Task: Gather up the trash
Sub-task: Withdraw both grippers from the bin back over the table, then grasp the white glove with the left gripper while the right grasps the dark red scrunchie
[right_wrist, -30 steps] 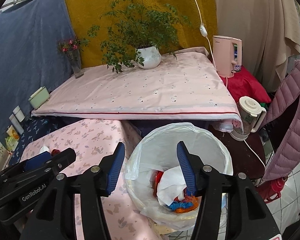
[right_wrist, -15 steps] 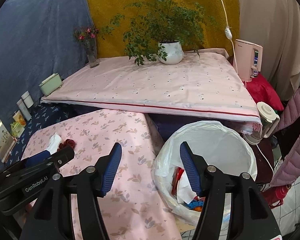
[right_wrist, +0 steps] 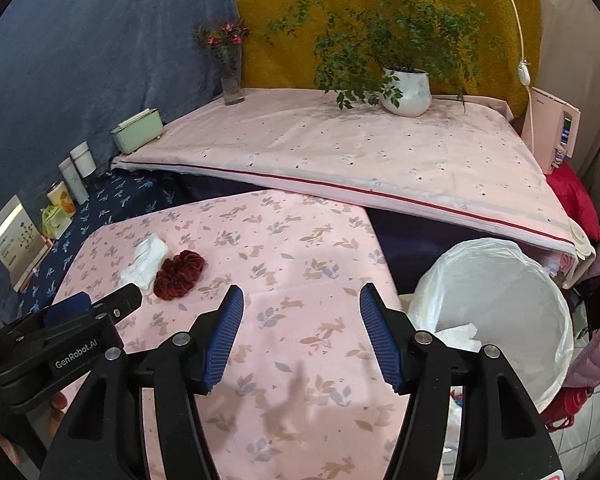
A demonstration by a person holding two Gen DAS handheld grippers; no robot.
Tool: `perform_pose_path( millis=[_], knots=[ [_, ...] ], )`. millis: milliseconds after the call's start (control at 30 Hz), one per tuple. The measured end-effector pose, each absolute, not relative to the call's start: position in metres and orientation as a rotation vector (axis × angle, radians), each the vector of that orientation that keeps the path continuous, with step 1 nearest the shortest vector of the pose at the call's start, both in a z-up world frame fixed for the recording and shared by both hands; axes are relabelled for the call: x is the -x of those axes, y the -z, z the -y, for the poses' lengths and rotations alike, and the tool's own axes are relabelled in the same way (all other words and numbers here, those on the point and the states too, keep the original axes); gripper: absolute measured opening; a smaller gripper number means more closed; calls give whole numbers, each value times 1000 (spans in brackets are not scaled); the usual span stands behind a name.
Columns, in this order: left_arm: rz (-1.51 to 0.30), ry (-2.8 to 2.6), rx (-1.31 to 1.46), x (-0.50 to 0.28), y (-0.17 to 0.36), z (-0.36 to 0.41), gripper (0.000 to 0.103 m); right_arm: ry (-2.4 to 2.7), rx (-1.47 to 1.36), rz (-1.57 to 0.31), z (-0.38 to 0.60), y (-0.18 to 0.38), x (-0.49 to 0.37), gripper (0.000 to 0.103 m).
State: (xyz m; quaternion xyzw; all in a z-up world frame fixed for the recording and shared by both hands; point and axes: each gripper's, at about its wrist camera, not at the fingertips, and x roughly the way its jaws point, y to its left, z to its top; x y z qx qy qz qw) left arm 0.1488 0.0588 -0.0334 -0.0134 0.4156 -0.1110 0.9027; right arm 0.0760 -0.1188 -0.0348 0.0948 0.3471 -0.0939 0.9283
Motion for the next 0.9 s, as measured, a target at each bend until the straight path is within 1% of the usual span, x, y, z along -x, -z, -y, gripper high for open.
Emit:
perform_pose_path(
  millis=[67, 333, 400, 467, 600, 900],
  knots=[
    [-860, 201, 25, -156, 39, -75, 78, 171, -184, -728, 104, 41, -86, 59],
    [-889, 113, 29, -194, 60, -127, 78, 101, -155, -797, 54, 70, -137, 59],
    [-896, 99, 40, -206, 65, -136, 84, 89, -153, -814, 46, 78, -151, 59],
    [-901, 91, 50, -220, 69, -144, 84, 83, -151, -828, 39, 86, -165, 59],
    [-922, 91, 67, -249, 80, -150, 86, 73, -166, -850, 32, 96, -188, 59],
    [-981, 110, 92, -310, 116, -137, 86, 62, -173, -904, 15, 134, -246, 59]
  ],
)
